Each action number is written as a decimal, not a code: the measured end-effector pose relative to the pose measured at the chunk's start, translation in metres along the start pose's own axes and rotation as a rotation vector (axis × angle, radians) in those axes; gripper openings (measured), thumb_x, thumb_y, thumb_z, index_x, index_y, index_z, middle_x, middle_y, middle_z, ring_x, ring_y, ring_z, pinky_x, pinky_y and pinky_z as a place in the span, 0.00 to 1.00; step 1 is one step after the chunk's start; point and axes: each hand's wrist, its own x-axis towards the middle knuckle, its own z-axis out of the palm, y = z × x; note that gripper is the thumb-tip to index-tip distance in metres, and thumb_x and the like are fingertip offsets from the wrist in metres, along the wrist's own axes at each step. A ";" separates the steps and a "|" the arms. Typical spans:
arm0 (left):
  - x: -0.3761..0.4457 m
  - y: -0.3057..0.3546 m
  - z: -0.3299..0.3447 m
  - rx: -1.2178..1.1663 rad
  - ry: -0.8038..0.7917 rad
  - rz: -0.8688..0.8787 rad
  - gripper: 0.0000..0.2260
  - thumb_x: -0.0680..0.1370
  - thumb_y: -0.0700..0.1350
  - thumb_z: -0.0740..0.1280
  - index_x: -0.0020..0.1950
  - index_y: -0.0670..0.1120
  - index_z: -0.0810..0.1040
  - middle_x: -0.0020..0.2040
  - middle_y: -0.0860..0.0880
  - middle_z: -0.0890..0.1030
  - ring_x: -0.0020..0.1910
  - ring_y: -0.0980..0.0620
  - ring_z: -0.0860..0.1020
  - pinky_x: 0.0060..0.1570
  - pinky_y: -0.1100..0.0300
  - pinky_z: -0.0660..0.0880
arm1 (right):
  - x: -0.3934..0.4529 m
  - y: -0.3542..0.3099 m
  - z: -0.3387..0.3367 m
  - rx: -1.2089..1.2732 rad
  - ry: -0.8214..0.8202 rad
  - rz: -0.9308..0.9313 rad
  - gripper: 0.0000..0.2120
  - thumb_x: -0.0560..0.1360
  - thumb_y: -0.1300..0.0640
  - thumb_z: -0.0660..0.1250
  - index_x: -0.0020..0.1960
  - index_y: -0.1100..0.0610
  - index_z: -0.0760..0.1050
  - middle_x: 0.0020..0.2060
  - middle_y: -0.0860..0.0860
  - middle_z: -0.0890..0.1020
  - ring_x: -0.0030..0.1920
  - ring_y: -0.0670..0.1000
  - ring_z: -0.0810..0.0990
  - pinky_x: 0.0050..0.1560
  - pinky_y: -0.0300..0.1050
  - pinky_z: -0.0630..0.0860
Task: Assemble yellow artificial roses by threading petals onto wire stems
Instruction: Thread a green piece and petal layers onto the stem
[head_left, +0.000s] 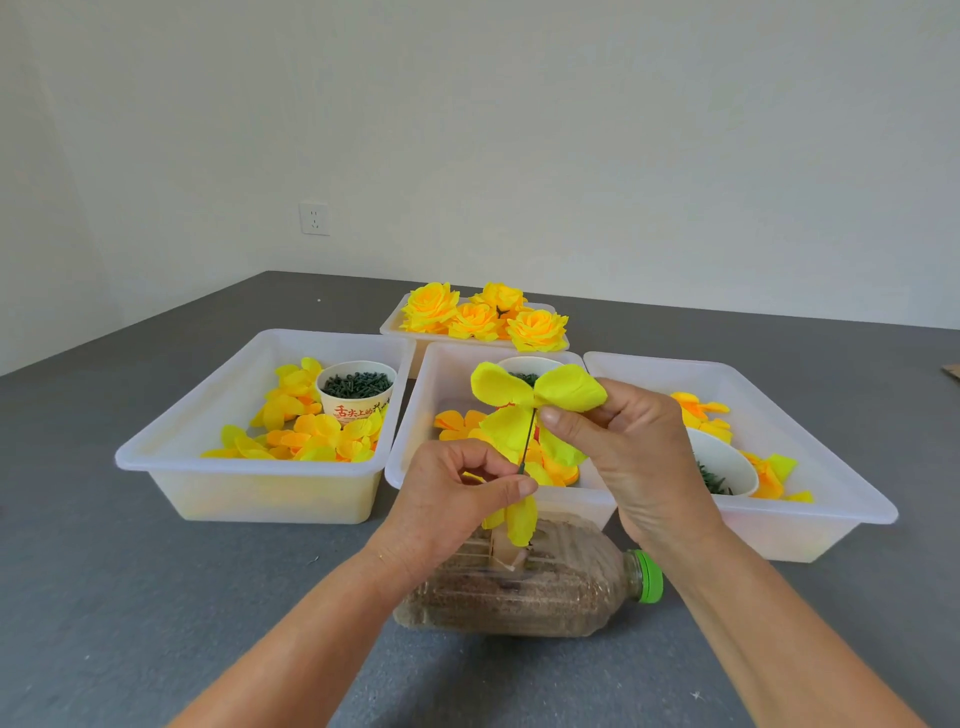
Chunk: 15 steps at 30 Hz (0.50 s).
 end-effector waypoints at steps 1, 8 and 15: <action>0.000 0.000 0.000 -0.009 -0.001 -0.001 0.06 0.66 0.40 0.76 0.31 0.48 0.82 0.34 0.49 0.81 0.34 0.52 0.76 0.37 0.60 0.74 | 0.000 -0.001 0.000 -0.065 -0.010 -0.042 0.16 0.69 0.72 0.69 0.39 0.50 0.82 0.36 0.51 0.85 0.37 0.45 0.79 0.38 0.39 0.78; -0.003 0.003 -0.005 -0.053 -0.042 0.013 0.04 0.64 0.44 0.74 0.36 0.46 0.83 0.39 0.46 0.84 0.44 0.47 0.81 0.48 0.55 0.77 | 0.000 0.001 -0.006 -0.250 -0.068 -0.135 0.15 0.70 0.67 0.71 0.39 0.46 0.82 0.38 0.64 0.81 0.42 0.68 0.77 0.44 0.61 0.76; -0.005 0.002 -0.011 -0.042 -0.075 -0.015 0.07 0.67 0.34 0.73 0.44 0.41 0.82 0.43 0.39 0.83 0.43 0.47 0.79 0.49 0.52 0.76 | -0.003 -0.001 -0.005 -0.398 -0.117 -0.212 0.08 0.71 0.68 0.70 0.43 0.56 0.83 0.37 0.58 0.82 0.41 0.59 0.78 0.43 0.56 0.75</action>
